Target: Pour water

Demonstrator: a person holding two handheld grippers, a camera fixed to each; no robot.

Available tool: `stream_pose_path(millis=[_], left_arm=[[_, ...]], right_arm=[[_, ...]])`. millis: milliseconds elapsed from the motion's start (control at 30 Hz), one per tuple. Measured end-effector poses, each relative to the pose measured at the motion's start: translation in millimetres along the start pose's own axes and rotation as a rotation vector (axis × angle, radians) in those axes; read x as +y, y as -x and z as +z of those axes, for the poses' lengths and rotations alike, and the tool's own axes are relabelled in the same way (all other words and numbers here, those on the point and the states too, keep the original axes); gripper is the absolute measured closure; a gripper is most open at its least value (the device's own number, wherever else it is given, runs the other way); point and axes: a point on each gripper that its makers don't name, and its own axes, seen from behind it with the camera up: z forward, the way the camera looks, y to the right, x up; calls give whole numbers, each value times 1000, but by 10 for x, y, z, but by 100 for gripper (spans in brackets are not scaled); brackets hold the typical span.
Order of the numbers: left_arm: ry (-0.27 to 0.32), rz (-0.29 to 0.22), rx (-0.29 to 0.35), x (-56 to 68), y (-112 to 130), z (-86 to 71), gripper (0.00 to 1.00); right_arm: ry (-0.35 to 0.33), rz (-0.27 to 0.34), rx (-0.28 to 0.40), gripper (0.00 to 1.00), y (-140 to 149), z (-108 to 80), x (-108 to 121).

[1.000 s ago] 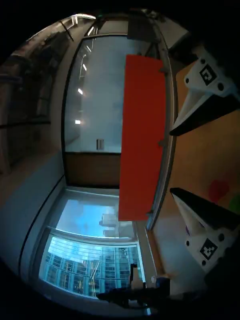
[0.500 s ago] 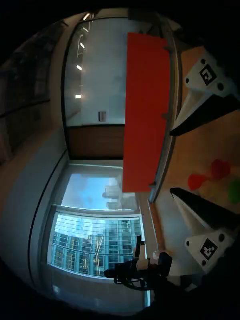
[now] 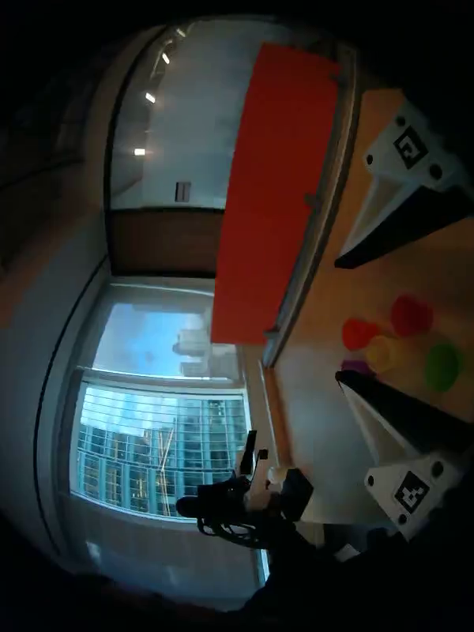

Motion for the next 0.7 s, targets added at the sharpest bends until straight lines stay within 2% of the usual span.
stream_pose_path(millis=[267, 700], left_arm=[[53, 14, -46, 108, 193, 21, 1], [114, 36, -115, 227, 600, 32, 1]], right_arm=[[-56, -51, -79, 0, 246, -2, -141], [-112, -56, -159, 0, 600, 33, -232]])
